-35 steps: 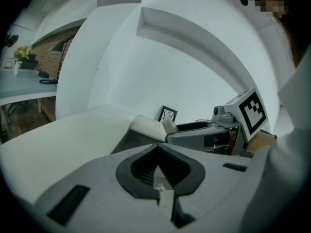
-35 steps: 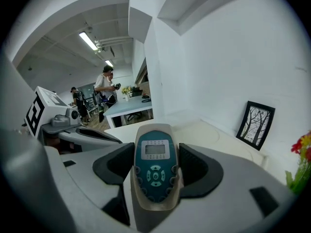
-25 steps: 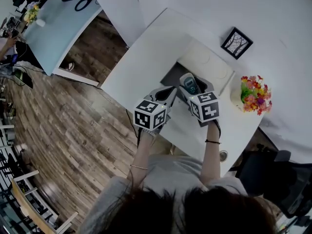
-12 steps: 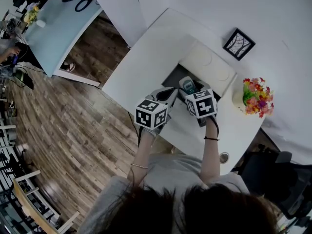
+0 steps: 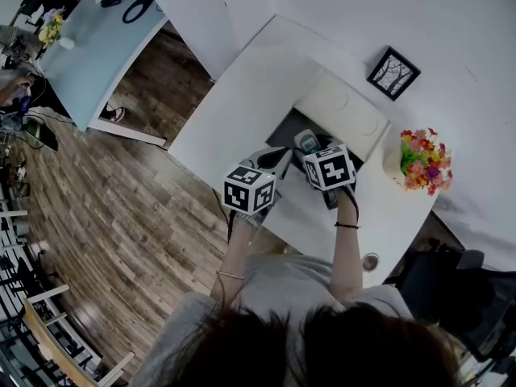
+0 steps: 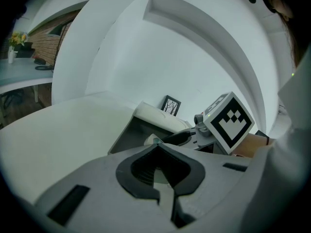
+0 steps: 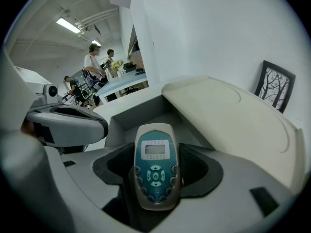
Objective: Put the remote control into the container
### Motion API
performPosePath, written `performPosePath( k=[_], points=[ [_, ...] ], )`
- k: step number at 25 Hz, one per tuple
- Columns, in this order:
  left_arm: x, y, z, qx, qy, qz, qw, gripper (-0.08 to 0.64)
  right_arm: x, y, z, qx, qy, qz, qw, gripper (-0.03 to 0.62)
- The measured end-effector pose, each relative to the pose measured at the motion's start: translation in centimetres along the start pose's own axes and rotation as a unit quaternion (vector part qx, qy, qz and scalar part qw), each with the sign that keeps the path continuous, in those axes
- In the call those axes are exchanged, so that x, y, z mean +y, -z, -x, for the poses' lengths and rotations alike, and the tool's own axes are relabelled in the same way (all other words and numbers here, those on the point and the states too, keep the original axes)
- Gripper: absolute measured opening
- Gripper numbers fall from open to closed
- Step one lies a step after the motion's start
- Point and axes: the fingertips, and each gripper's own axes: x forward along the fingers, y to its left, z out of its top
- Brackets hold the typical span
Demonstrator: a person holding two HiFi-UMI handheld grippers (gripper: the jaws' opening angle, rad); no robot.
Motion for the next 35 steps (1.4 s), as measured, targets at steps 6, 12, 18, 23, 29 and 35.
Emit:
performPosePath(
  k=[6, 12, 18, 23, 29, 35],
  points=[
    [0.2, 0.1, 0.3, -0.001, -0.004, 0.0, 1.0, 0.003, -0.1, 0.7, -0.5, 0.019, -0.001, -0.015, 1.0, 0.285],
    [0.6, -0.1, 0.9, -0.005, -0.007, 0.002, 1.0, 0.003, -0.1, 0.7, -0.7, 0.033, 0.006, -0.022, 0.999, 0.285],
    [0.6, -0.1, 0.9, -0.007, -0.008, 0.002, 0.9999, 0.003, -0.1, 0.7, -0.7, 0.032, 0.0, -0.018, 0.999, 0.285],
    [0.4, -0.2, 1.1, -0.008, -0.006, 0.001, 0.9999, 0.003, 0.4, 0.7, -0.8, 0.035, -0.004, -0.007, 0.999, 0.298],
    [0.2, -0.3, 1.3, -0.011, -0.007, 0.0, 0.9999, 0.003, 0.4, 0.8, -0.7, 0.035, 0.0, 0.0, 0.999, 0.319],
    [-0.1, -0.6, 1.7, -0.017, -0.005, -0.007, 0.9998, 0.003, 0.8, -0.1, -0.2, 0.001, -0.001, 0.008, 1.0, 0.319]
  ],
)
